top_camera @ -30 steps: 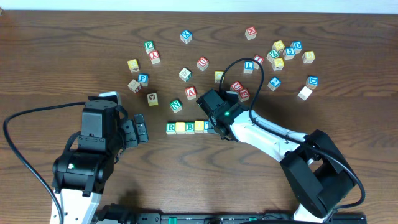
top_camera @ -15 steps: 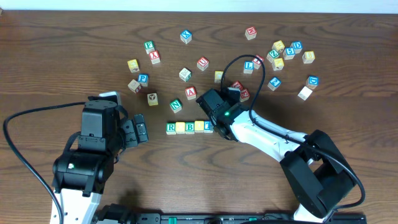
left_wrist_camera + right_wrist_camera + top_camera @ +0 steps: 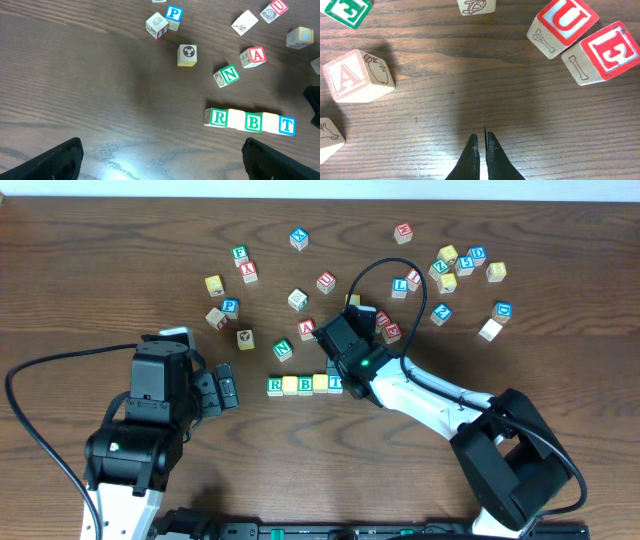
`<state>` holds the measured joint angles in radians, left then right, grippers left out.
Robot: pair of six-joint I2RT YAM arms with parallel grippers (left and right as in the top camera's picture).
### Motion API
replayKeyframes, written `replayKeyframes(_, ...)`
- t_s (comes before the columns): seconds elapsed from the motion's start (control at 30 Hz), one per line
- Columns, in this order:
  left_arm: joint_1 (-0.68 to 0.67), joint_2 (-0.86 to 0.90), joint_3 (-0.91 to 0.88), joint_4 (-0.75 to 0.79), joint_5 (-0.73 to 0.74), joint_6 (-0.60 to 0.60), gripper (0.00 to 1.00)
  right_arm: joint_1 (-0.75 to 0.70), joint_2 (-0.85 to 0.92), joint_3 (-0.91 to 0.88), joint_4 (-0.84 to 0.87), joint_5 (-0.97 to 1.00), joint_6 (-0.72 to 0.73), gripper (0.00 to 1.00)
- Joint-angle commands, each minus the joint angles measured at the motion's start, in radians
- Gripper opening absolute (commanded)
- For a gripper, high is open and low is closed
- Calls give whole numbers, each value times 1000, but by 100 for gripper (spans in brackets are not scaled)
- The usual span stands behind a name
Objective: Spell out ROBOT
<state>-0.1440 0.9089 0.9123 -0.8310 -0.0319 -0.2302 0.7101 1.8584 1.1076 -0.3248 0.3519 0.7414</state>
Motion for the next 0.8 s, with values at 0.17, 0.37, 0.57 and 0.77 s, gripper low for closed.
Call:
replayKeyframes(0.17, 5, 0, 22, -2, -5, 12, 100, -3, 1, -5, 50, -157, -7, 1)
replayKeyframes(0.37, 5, 0, 22, -2, -5, 12, 100, -2, 1, -5, 127, -272, -25, 1)
replayKeyframes(0.57, 5, 0, 22, -2, -5, 12, 100, 0, 1, -5, 123, -315, -25, 1)
replayKeyframes(0.77, 5, 0, 22, -2, -5, 12, 100, 33, 1, -5, 120, -317, -24, 1)
